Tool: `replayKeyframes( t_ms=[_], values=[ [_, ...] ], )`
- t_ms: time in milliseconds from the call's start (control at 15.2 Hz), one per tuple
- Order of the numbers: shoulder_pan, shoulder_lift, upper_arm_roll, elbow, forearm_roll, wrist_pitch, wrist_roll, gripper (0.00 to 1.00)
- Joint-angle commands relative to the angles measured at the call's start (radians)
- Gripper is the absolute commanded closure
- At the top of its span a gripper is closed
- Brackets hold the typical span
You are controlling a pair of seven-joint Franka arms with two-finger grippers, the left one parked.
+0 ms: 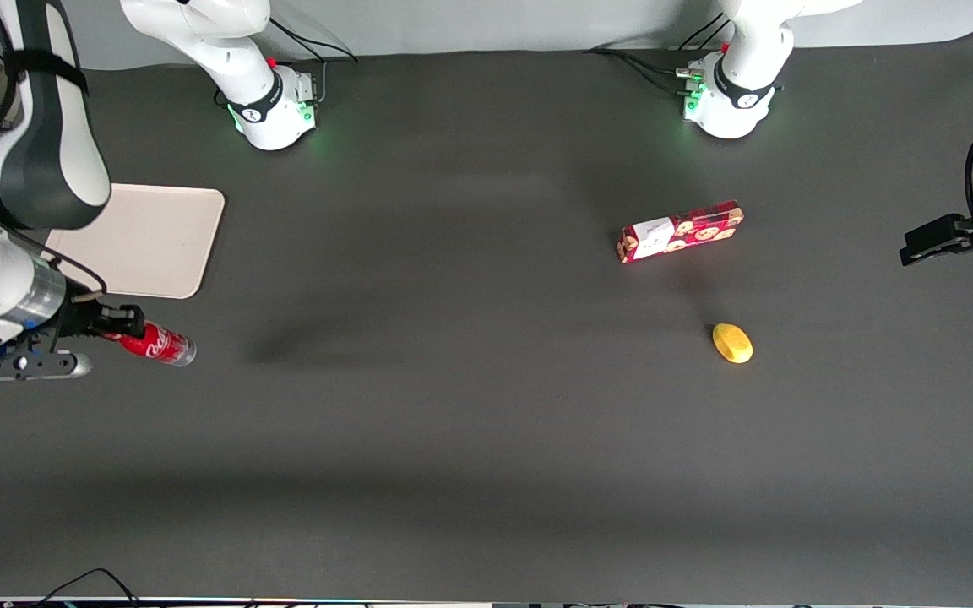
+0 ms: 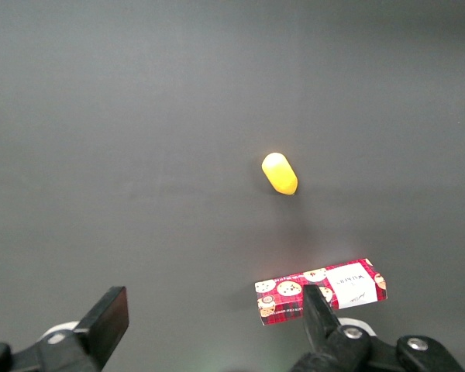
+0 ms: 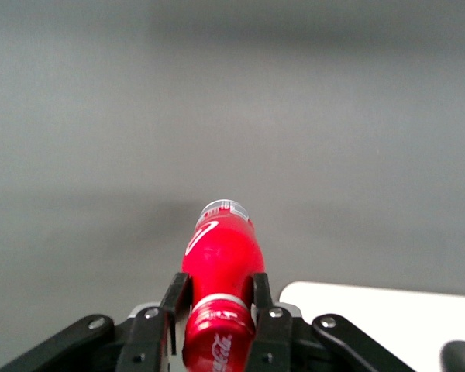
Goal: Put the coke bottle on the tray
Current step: 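Lift the bottle with the right gripper and carry it toward the beige tray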
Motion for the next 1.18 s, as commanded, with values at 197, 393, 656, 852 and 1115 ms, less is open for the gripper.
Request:
replayKeyframes(
  t_ms=[197, 393, 656, 852, 1115],
  values=[
    [0.020, -0.183, 0.001, -0.259, 0.046, 0.000, 0.031, 1.00],
    [0.034, -0.258, 0.001, -0.424, 0.053, 0.101, 0.033, 1.00],
    [0.055, -0.298, 0.002, -0.598, 0.050, 0.246, 0.051, 1.00],
    [0.057, -0.306, 0.002, -0.724, 0.047, 0.406, 0.051, 1.00],
    [0.057, -0.306, 0.001, -0.779, 0.033, 0.458, 0.049, 1.00]
  ],
)
